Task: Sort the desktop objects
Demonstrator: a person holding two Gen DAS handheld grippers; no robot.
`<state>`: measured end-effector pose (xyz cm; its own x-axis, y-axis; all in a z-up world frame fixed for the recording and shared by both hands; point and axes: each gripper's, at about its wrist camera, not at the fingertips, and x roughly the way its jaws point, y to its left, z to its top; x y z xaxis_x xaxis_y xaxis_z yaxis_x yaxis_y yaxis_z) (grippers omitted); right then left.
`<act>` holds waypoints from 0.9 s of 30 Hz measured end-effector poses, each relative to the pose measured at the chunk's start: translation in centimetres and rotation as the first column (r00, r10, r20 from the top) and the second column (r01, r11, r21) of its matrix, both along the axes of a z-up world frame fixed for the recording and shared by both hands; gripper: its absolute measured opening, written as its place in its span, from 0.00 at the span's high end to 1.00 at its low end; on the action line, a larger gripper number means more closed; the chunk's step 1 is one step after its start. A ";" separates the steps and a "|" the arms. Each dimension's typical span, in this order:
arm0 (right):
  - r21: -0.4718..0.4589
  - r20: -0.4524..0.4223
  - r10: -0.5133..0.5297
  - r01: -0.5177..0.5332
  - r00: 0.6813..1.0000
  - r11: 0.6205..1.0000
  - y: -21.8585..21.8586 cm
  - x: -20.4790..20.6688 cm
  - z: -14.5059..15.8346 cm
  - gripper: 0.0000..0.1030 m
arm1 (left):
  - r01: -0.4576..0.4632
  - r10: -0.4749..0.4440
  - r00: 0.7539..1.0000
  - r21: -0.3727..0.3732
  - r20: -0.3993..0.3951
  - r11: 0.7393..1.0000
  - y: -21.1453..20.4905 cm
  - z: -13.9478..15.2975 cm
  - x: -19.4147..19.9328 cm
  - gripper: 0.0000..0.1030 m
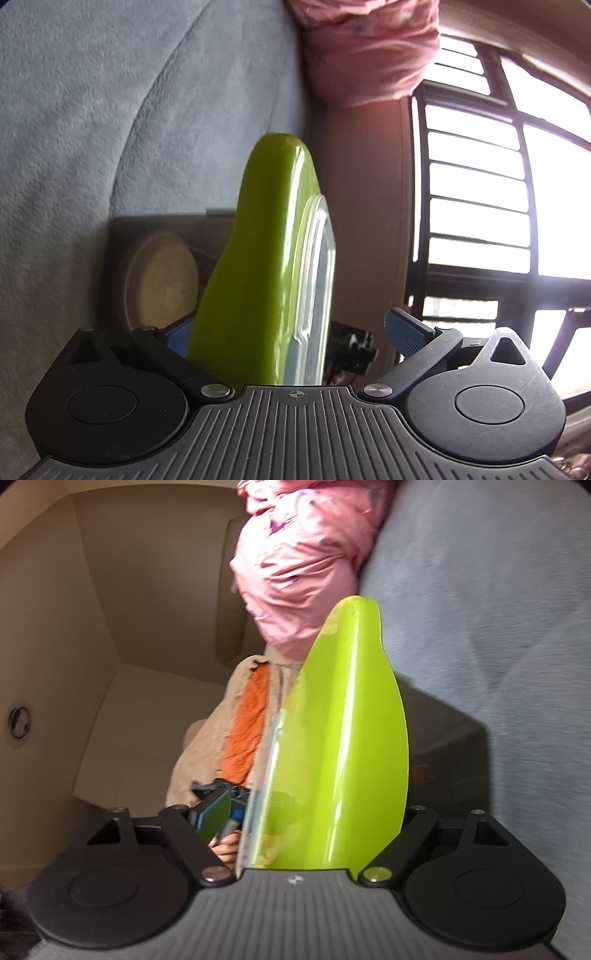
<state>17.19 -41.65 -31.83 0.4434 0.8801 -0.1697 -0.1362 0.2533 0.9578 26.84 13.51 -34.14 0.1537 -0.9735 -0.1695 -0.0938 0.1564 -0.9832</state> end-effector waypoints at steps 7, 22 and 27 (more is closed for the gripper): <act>-0.016 0.000 0.004 -0.004 1.000 1.000 3.0 2.1 0.4 0.19 | -0.049 0.047 0.998 0.058 0.035 0.997 2.0 1.8 0.9 0.00; -0.119 -0.018 -0.084 0.081 0.996 0.990 -0.6 -2.2 2.0 0.14 | 0.047 -0.044 0.998 0.067 -0.037 0.997 -2.5 -0.1 -3.4 0.00; -0.308 -0.133 -0.061 0.017 0.989 0.951 0.5 -3.2 2.1 0.13 | -0.067 0.073 0.996 0.108 -0.059 0.992 -0.7 0.4 -4.1 0.00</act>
<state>14.03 -41.18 -29.76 0.4293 0.7587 -0.4900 0.0084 0.5392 0.8421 22.72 12.83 -33.76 0.2067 -0.9369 -0.2820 -0.1687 0.2498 -0.9535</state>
